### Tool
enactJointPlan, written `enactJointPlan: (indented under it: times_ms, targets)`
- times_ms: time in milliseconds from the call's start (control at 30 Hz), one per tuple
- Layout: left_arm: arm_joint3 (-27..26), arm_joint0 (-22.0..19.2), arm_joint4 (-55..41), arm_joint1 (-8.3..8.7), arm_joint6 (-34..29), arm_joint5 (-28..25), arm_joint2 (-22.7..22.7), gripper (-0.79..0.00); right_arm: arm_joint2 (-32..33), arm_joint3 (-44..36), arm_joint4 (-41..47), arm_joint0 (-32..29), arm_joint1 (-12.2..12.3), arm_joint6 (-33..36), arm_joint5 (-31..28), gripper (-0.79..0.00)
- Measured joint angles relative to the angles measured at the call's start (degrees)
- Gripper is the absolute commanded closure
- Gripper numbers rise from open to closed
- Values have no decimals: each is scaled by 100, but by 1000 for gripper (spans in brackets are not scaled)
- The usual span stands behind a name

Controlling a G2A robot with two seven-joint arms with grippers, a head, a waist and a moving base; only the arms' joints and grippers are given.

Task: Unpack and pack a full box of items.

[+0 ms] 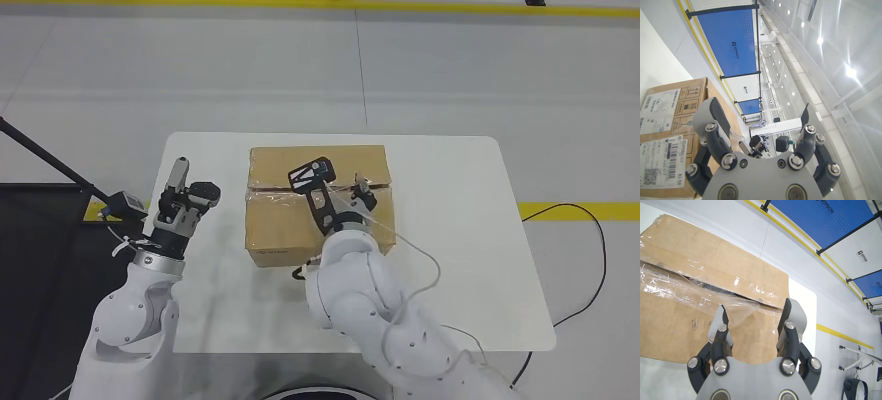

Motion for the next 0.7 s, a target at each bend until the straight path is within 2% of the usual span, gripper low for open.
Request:
enactJointPlan:
  times_ms: [67, 200, 567, 700]
  targets:
    - [7, 3, -12, 3, 8, -3, -1, -785, -19, 16, -48, -1, -41, 5, -33, -486]
    - [22, 7, -39, 9, 23, -18, -10, -785, -44, 75, -196, -12, -133, 43, -99, -391]
    - [35, 42, -213, 23, 43, -63, -66, -785, -11, 380, -306, -9, -366, 71, -296, -372]
    - [-31, -3, -407, 35, -172, 68, -28, -785, 5, 490, -390, 3, -453, 42, -336, -345]
